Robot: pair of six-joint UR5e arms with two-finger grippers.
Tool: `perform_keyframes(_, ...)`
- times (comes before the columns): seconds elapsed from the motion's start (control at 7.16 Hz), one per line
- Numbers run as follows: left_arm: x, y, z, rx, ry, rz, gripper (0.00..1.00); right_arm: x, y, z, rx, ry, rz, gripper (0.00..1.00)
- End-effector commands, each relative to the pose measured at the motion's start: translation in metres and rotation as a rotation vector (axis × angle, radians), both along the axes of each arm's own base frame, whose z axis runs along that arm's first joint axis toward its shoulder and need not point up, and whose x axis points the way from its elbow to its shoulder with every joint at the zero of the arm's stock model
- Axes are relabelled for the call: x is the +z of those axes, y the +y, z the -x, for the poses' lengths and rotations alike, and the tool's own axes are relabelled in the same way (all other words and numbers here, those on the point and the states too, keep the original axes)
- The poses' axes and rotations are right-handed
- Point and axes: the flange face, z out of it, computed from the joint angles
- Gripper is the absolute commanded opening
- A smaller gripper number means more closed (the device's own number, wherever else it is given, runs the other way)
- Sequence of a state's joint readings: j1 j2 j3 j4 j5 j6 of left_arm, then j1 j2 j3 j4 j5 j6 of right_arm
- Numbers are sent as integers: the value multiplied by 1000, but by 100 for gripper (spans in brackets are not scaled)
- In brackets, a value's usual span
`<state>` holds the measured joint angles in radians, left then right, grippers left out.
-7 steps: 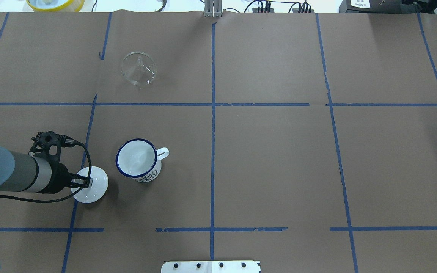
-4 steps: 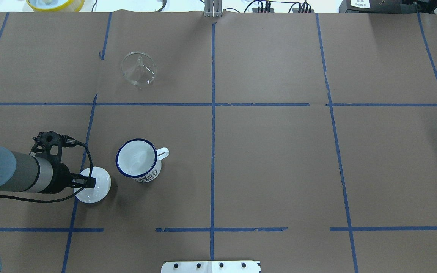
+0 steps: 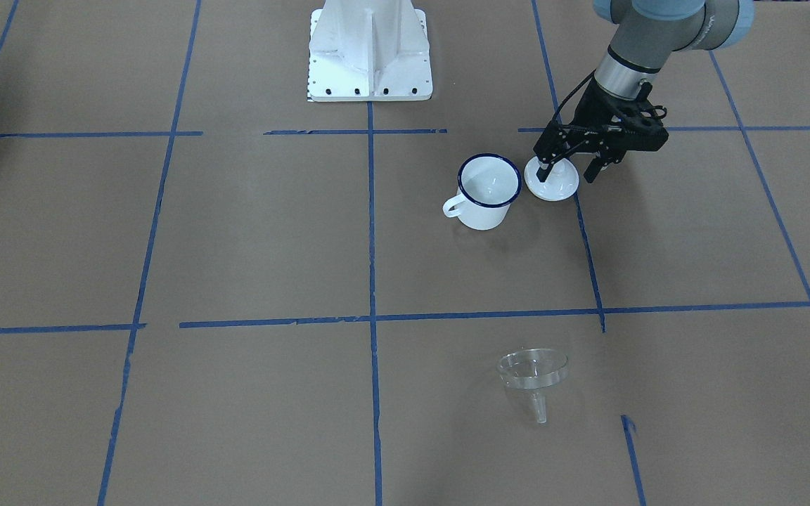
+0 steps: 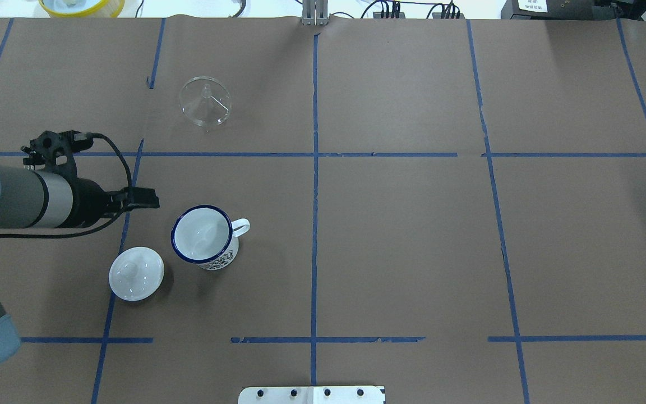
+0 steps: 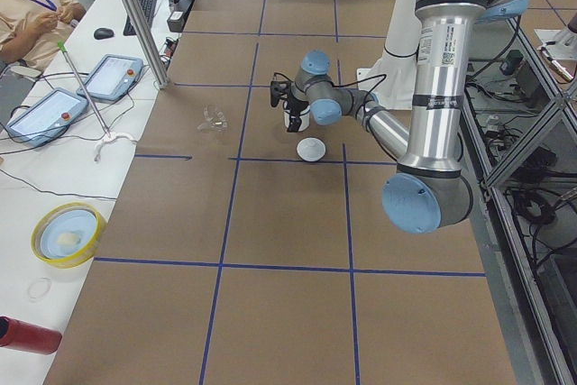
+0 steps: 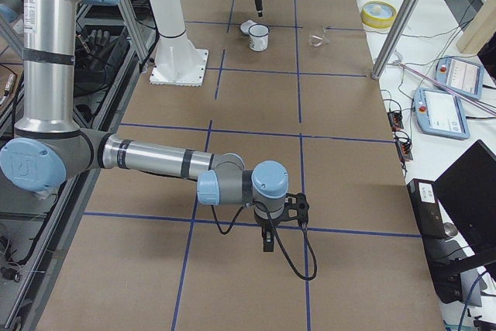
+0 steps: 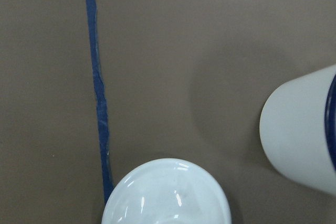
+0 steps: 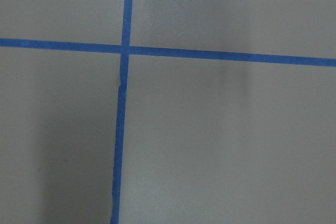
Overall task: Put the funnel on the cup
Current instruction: 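Release the lid and move the left gripper toward the glass funnel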
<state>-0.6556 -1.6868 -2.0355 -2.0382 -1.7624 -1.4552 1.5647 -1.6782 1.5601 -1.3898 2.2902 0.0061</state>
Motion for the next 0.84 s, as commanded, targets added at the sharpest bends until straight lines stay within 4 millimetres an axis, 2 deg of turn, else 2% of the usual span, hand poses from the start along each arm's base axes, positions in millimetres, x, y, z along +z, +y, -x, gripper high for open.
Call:
perform_keyframes(0.0,-58,-51,-15,-348,231,166,100,0,0,0,0,0,0,100)
perform_keyframes(0.28,-55,-107,-71,-585,439,352,100,0,0,0,0,0,0,100)
perform_keyframes(0.42,-45,-131,-98,-660,513,423,100,0,0,0,0,0,0,100)
perform_keyframes(0.56,-31,-150,-121,-728,505,476,100,0,0,0,0,0,0,100)
perform_keyframes(0.7,-26,-161,-133,-765,503,513,100,-1,0,0,0,0,-1,100)
